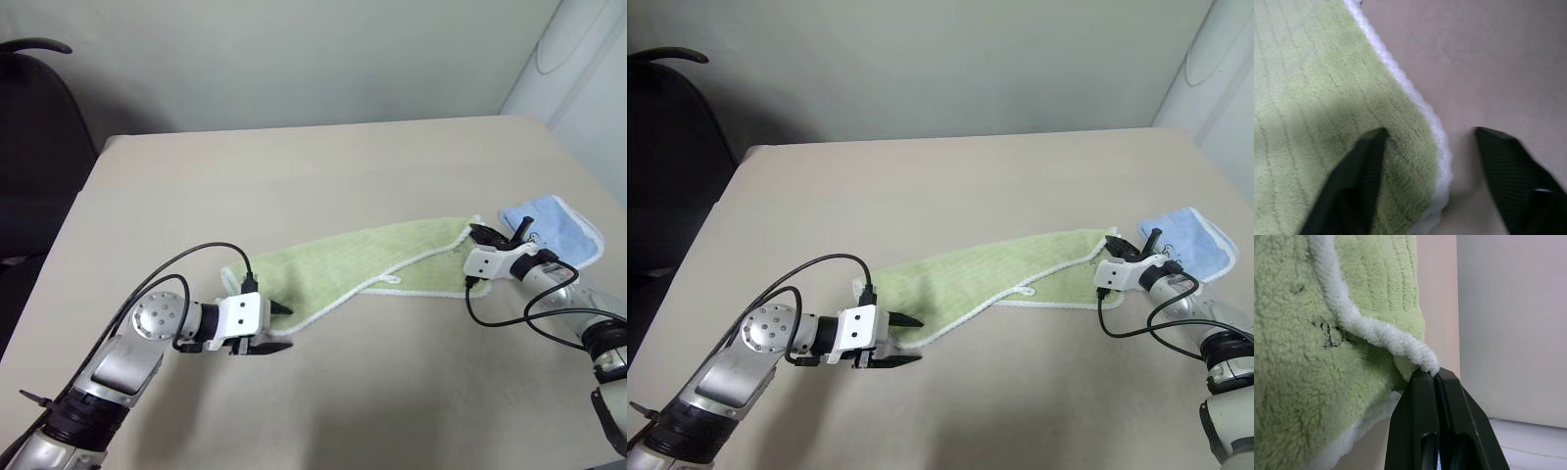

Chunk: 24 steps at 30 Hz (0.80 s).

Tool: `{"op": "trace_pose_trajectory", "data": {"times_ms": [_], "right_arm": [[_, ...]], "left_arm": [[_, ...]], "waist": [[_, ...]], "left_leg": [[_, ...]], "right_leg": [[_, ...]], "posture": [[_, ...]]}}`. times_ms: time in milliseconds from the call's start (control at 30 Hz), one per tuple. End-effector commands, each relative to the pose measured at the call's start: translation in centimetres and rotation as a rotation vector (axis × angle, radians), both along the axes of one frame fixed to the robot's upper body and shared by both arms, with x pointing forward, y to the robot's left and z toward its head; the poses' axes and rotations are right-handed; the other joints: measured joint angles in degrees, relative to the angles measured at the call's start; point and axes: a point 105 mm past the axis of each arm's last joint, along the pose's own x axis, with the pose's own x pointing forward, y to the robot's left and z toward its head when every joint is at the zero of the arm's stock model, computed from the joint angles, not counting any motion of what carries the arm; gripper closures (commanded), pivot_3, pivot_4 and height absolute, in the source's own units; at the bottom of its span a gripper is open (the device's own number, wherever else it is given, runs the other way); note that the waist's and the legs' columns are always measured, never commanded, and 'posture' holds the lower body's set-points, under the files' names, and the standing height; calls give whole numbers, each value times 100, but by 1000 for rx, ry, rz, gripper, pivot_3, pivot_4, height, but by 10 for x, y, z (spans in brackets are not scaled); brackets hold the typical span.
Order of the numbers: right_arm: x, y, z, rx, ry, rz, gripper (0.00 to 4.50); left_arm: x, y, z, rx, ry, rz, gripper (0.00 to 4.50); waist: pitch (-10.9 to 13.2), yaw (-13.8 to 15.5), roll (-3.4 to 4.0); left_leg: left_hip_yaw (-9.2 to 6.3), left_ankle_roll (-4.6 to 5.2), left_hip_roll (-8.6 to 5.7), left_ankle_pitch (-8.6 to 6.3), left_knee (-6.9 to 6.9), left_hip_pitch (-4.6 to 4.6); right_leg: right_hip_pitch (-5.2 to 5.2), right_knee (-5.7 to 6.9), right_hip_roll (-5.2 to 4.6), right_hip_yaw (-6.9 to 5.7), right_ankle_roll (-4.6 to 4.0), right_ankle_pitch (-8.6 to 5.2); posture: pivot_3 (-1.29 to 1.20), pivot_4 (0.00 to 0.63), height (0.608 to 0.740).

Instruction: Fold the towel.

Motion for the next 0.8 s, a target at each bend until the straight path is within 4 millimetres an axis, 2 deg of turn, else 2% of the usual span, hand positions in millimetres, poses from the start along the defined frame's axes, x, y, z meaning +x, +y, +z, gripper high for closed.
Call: {"op": "trace_pose_trajectory", "data": {"times_ms": [33,200,333,400,567,733,800], "right_arm": [[2,0,11,7,-26,3,4500],[3,2,10,5,-23,9,4500],[3,3,11,4,-24,12,4500],[2,2,12,11,-21,14,4500],[2,-7,28,67,-56,-11,4500],[4,-21,50,99,-92,-51,4500],[9,-25,65,147,-126,-82,4500]], "left_arm": [[10,12,-3,32,-30,81,2856],[10,15,-5,37,-29,90,4493],[10,15,-4,31,-32,99,4493],[12,12,3,-14,-43,109,4493],[27,5,55,-330,-77,231,4493],[52,15,102,-543,-212,375,4493],[71,22,124,-654,-283,463,4493]], "waist": [[0,-5,0],[0,-16,0],[0,-21,0],[0,-21,0],[2,-22,0],[4,-21,3],[4,-28,3]], "left_leg": [[0,0,0,0,0,0],[0,0,0,0,0,0],[0,1,0,0,0,0],[0,1,0,0,0,0],[2,-1,0,2,0,-10],[3,-7,-1,11,-1,-14],[5,-7,-1,14,-1,-12]], "right_leg": [[0,0,0,0,0,0],[-1,0,0,0,0,0],[-1,0,0,0,0,0],[-1,0,0,0,0,0],[-8,1,0,-1,0,0],[-12,1,0,-2,2,2],[-10,0,0,-1,4,3]], "posture": [[0,150,740],[0,150,740],[0,150,740],[0,150,740],[0,150,740],[0,150,740],[0,150,740]]}}
